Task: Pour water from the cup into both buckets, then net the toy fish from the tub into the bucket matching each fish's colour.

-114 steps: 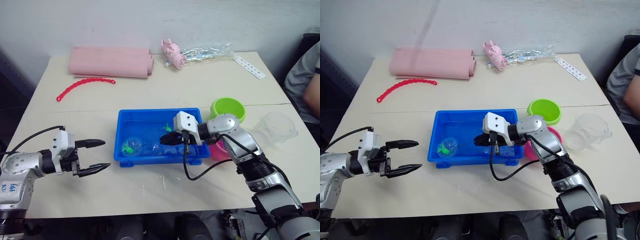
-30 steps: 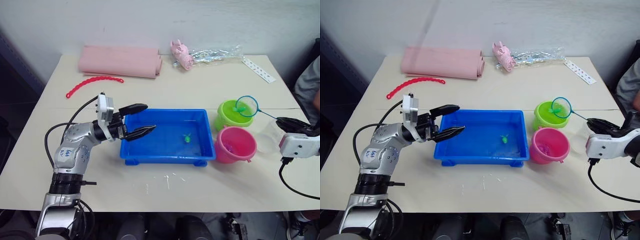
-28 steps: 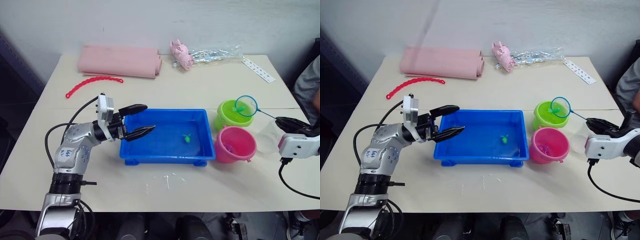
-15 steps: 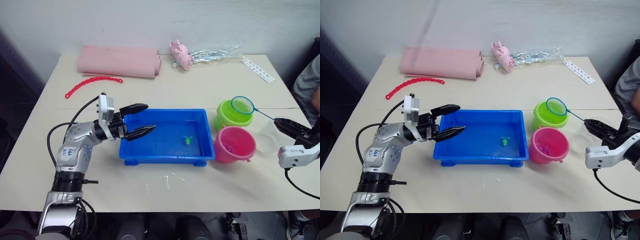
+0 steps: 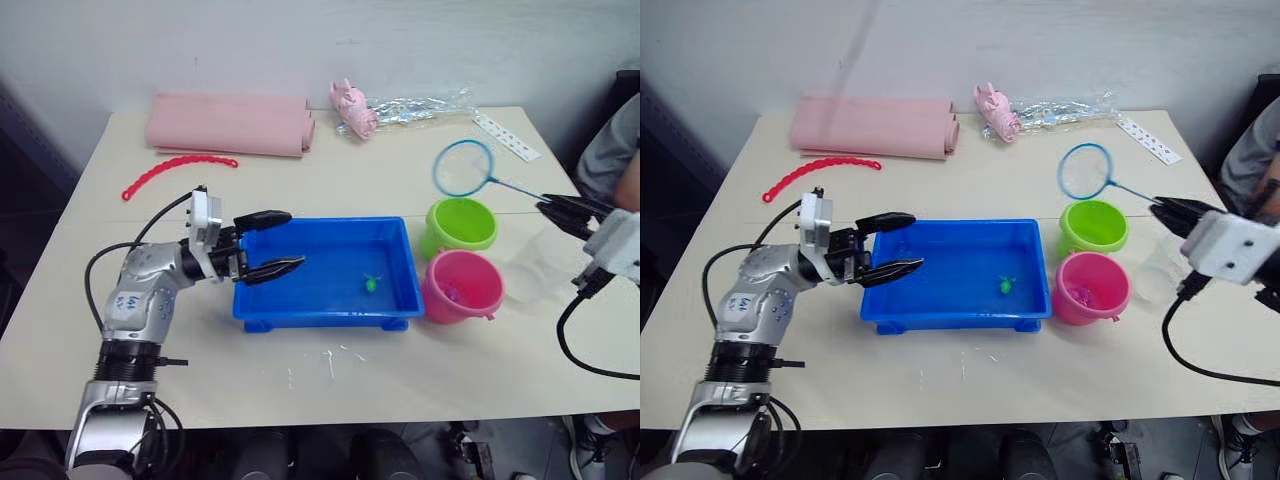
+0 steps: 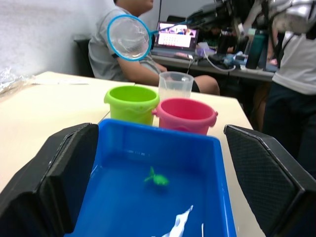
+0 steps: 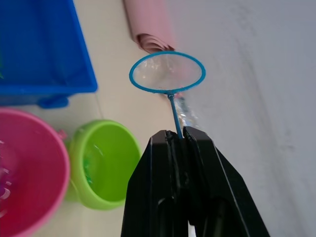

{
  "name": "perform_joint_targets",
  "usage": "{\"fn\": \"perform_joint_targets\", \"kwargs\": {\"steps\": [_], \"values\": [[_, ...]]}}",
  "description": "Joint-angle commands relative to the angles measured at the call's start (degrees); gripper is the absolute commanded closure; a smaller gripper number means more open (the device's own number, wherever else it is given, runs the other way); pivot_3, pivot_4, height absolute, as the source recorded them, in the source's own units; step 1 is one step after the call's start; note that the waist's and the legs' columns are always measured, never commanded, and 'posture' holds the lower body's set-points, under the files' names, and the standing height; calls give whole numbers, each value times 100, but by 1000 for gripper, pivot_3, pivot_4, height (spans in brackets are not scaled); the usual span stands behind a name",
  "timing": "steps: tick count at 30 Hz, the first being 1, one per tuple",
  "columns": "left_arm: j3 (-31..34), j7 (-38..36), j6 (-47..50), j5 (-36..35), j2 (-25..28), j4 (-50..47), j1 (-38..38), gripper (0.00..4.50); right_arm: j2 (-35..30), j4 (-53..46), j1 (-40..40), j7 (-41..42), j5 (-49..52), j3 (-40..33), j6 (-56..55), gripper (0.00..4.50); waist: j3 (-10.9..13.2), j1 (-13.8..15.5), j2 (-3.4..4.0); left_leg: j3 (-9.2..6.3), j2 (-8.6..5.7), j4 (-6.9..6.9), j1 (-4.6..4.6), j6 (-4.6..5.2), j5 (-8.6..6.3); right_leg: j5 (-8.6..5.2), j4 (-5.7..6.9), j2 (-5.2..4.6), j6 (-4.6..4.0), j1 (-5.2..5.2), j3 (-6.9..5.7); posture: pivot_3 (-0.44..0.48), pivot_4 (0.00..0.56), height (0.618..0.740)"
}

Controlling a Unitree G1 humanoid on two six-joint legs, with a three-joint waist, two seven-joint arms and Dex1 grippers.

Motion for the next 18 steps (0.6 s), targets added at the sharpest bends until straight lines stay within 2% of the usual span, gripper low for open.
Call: {"fn": "perform_joint_targets", "kwargs": {"steps": [1,4,8,18], "values": [[215,-107,-95,-11,189,-20,119,40,-355,-553,-448,641,272,642,995,4500,0,-1,-1,-2,-1,-1,0,0,0,0,-1,0,0,0,0,0,150,740],[220,-178,-165,85,332,-4,262,40,-605,-658,-870,1108,-270,1381,1257,4500,0,23,-1,-6,0,3,-3,0,0,0,-2,-2,0,-1,-1,0,150,740],[171,-328,-330,246,517,43,464,40,-371,-491,-1827,1527,-1255,2437,1283,4500,1,-9,-1,-3,-3,5,-6,2,-2,0,-10,-7,0,-3,2,0,150,740],[204,-329,-264,216,572,-161,740,40,486,-44,-3574,2079,-2760,3799,1187,4500,1,-17,-1,-6,-3,4,-6,1,-2,0,-7,-6,0,-6,2,0,150,740]]}}
